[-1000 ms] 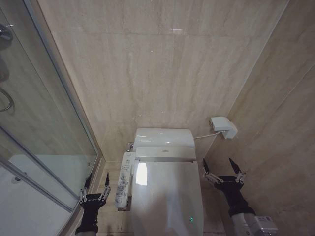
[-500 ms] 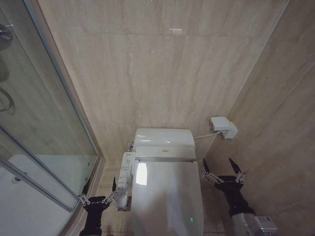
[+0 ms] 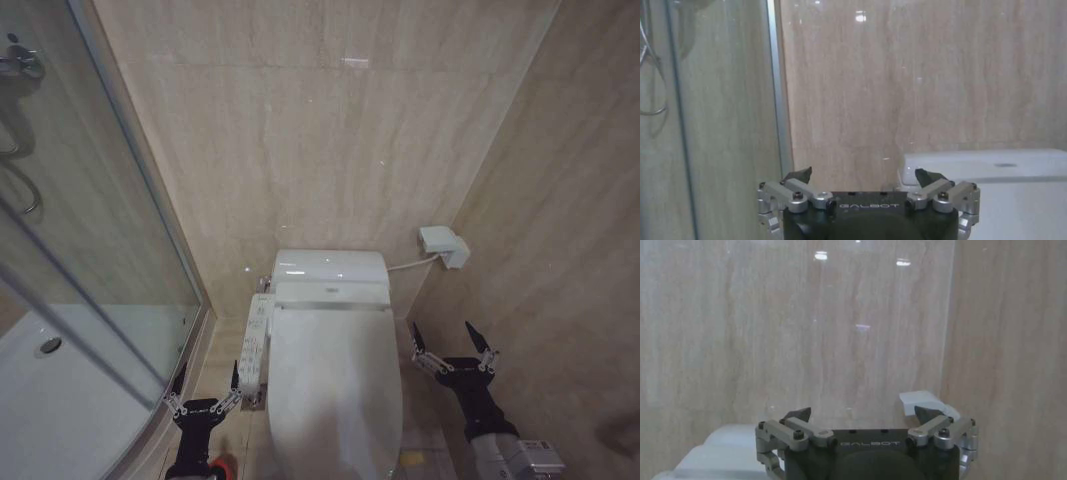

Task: Open the toilet lid, clean the toilet bowl with a toilet brush, close the toilet lid, and flush.

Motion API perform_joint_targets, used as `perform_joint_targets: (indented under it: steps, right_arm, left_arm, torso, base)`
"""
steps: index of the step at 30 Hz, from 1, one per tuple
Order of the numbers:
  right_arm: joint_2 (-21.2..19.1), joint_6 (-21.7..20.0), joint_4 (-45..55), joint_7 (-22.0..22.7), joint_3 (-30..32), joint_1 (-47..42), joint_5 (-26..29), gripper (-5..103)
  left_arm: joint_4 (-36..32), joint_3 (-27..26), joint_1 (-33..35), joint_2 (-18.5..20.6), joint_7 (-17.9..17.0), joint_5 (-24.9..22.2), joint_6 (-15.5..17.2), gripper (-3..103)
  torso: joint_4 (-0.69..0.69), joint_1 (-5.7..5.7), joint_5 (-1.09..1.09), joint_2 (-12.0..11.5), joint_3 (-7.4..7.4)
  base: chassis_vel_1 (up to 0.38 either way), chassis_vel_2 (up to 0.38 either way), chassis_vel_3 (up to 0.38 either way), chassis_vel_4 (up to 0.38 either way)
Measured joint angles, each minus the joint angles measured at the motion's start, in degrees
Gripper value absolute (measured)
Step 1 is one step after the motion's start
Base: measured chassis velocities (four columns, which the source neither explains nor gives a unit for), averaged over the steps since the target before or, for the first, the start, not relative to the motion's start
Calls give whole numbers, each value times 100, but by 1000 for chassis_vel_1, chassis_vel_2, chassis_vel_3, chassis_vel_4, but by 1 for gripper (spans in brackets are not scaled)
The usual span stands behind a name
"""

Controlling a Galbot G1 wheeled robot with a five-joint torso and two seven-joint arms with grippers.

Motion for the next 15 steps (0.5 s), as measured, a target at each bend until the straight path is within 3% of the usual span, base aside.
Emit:
perform_joint_targets:
  steps: [7,15]
  right_arm:
    - [0,0,0,0,0,0,0,100]
    - [0,0,0,0,0,0,0,100]
  left_arm:
    - [48,14,-37,5,13,-13,1,100]
    - [66,27,-56,2,34,-15,1,100]
  torso:
    - [0,0,-2,0,0]
    - [0,-1,-1,1,-1]
  base:
    - [264,-256,-257,270]
    - [341,-313,-364,311]
